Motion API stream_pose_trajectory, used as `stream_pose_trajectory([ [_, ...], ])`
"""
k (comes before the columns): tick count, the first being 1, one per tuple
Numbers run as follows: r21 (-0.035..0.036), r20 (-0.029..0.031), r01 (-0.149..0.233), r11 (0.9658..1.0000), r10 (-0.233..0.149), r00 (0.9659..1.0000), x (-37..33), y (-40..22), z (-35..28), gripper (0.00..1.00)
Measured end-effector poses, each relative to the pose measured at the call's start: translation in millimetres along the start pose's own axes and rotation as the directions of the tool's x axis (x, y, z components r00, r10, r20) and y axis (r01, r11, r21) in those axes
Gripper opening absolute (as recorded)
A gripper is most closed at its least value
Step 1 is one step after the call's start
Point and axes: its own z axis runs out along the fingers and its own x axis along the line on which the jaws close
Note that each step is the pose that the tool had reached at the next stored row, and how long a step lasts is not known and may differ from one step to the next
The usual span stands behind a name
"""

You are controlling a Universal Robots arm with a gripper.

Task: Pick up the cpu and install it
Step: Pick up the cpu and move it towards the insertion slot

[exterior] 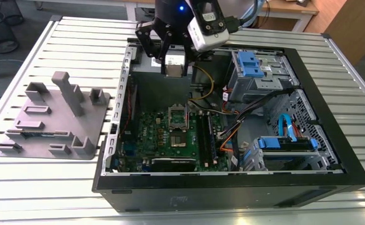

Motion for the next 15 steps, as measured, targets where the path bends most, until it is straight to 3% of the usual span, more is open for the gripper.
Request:
stream_pose_trajectory([
  [5,-0.0074,-0.0002,0.0,1.0,0.0,1.0,-0.9,-14.2,4.5,0.47],
  [7,-0.0148,-0.0005,0.0,0.9999,0.0,1.0,-1.4,-22.4,8.7,0.47],
  [15,-0.0194,-0.0007,0.0,0.9998,0.0,1.0,-2.5,-33.8,22.0,0.47],
])
